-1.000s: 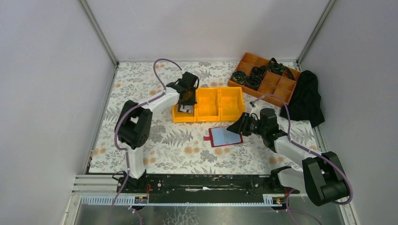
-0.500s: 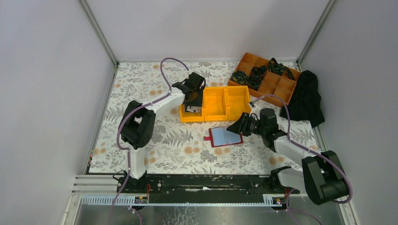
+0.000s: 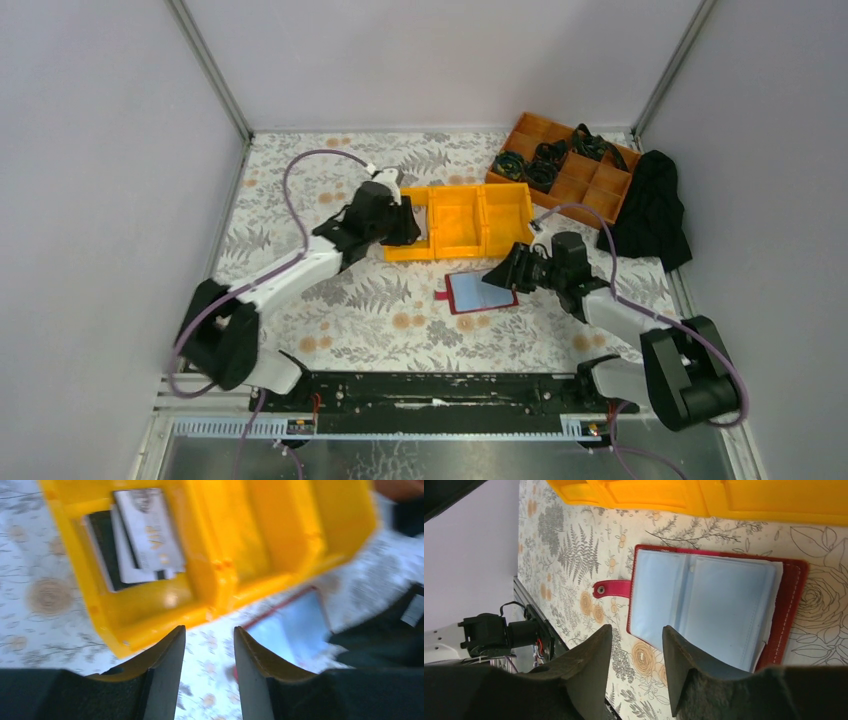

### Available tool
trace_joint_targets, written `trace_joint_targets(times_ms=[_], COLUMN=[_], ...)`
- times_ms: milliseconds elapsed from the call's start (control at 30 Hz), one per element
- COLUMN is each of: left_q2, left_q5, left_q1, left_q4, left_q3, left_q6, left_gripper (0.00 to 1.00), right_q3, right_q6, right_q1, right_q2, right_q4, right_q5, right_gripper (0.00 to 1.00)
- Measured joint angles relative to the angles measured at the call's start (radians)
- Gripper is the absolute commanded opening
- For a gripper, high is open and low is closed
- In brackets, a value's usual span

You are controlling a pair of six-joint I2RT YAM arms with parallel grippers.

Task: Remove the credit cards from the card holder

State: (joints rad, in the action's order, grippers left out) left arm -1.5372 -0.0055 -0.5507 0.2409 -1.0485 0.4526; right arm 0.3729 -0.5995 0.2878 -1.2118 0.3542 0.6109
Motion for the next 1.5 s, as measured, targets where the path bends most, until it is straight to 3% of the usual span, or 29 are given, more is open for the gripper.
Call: trace_joint_targets(times_ms=[67, 200, 333, 667, 867, 1367, 1500], left_q2=[0.151, 0.19, 0.112, -0.127, -0.205, -0.22, -0.254], left_q5=[0.078, 0.113, 0.183, 0.253, 0.294, 0.216, 0.224], left_q1=[-0.027, -0.131, -0.237, -0.231, -0.227, -0.206, -0.204], left_q4=[-0.153, -0.314, -0.522, -0.803, -0.892, -0.871, -0.908], left_q3=[0.147, 0.246, 0.36, 0.411, 0.411, 0.43, 0.427], left_q6=[0.02, 0.029, 0.065, 0.158, 0.198, 0.201, 0.21], left_gripper=[0.41, 0.31, 0.29, 0.29, 0.29, 0.28, 0.28], right_q3=[0.003, 0.006, 0.007, 0.023, 0.024, 0.06, 0.068], right_q6=[0.003, 0.007, 0.011, 0.011, 0.001, -0.009, -0.009], right_q1=[0.0, 0.0, 0.0, 0.001, 0.009, 0.101, 0.109], right_q2=[-0.026, -0.089, -0.118, -0.18, -0.215, -0.314, -0.324], right_q4=[-0.006, -0.007, -0.009, 0.011, 0.056, 0.108, 0.11], right_q5=[0.0, 0.0, -0.006, -0.015, -0.016, -0.016, -0.018], right_gripper=[0.48, 0.39, 0.4, 0.44, 0.46, 0.48, 0.39])
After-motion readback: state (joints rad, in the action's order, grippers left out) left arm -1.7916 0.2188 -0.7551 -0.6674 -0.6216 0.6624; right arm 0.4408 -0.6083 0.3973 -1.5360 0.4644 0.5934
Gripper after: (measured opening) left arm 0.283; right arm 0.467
